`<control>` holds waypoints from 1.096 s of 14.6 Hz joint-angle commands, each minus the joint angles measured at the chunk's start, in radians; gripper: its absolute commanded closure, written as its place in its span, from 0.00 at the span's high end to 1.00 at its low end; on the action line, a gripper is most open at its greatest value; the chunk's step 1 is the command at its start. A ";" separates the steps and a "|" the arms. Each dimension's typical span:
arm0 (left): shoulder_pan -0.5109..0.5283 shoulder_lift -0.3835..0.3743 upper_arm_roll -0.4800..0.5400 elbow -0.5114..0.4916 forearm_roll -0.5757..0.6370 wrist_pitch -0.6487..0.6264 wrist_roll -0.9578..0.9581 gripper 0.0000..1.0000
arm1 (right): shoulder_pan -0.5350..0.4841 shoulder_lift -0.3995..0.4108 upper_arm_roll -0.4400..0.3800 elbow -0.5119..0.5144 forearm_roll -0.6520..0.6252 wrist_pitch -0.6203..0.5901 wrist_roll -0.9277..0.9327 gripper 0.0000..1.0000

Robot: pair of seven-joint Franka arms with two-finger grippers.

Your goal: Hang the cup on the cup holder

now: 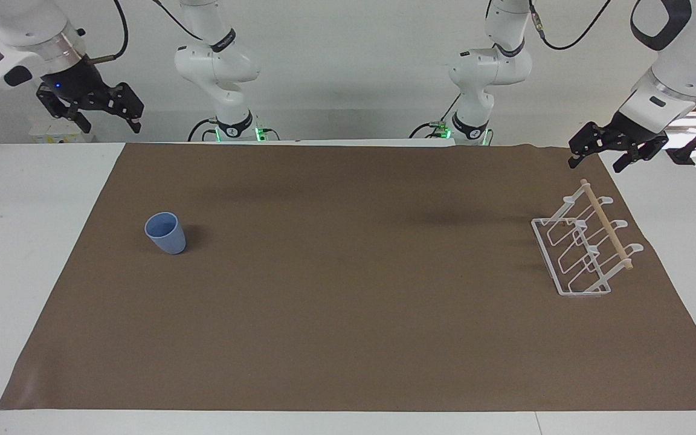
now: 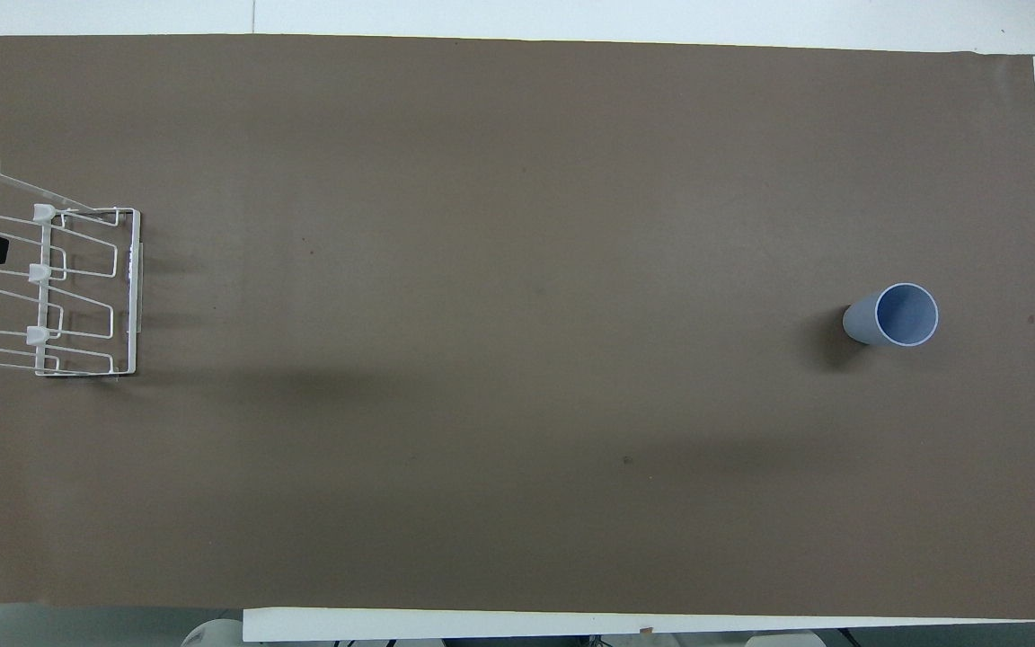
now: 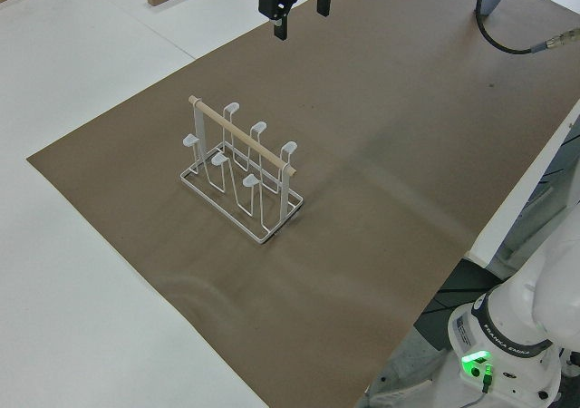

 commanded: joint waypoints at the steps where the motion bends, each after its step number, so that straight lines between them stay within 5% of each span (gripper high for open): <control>1: 0.004 -0.019 0.005 -0.013 -0.007 0.003 -0.008 1.00 | -0.005 -0.002 0.004 0.009 -0.003 -0.012 -0.002 1.00; 6: 0.002 -0.019 0.004 -0.013 -0.007 0.001 -0.008 1.00 | -0.014 -0.028 0.002 -0.060 0.003 0.047 -0.031 1.00; 9: 0.004 -0.019 0.005 -0.012 -0.007 0.001 -0.008 1.00 | -0.015 -0.158 -0.001 -0.408 0.003 0.383 -0.114 1.00; 13: 0.004 -0.019 0.004 -0.012 -0.007 0.001 -0.008 1.00 | -0.043 -0.062 -0.002 -0.528 0.007 0.584 -0.128 1.00; 16: 0.004 -0.019 0.004 -0.013 -0.007 0.001 -0.008 1.00 | -0.124 0.017 -0.002 -0.539 0.097 0.617 -0.297 1.00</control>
